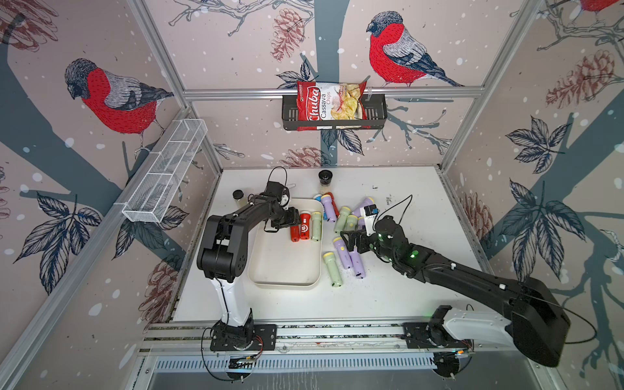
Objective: Put the flashlights into the storage boxes
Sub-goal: Place the flashlight at the storage box.
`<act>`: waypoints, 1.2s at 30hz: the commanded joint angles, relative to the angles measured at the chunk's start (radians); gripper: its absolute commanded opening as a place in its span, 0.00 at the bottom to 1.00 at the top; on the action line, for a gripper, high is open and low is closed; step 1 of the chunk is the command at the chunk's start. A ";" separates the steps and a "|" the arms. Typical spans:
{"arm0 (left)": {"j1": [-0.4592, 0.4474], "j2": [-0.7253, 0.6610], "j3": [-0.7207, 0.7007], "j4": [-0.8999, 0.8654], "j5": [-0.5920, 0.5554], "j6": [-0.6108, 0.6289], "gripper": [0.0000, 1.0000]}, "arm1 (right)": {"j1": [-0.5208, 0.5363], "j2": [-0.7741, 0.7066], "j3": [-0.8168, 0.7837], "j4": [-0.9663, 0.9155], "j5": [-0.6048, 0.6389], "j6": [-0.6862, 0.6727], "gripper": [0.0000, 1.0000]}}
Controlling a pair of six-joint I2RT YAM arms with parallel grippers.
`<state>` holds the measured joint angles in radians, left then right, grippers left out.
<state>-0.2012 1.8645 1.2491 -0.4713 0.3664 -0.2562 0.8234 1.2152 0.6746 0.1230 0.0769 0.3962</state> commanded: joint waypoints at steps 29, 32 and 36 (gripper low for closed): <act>0.014 -0.116 -0.199 0.280 0.124 -0.145 0.71 | -0.028 -0.058 -0.038 0.028 0.005 0.052 0.99; 0.011 -0.103 -0.197 0.307 0.157 -0.158 0.71 | -0.035 -0.066 -0.044 0.031 0.003 0.058 0.99; 0.005 -0.094 -0.182 0.313 0.162 -0.158 0.71 | -0.041 -0.071 -0.049 0.040 -0.003 0.065 0.99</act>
<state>-0.1917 1.7657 1.0557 -0.2062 0.4858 -0.4122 0.7849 1.1503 0.6277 0.1268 0.0765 0.4480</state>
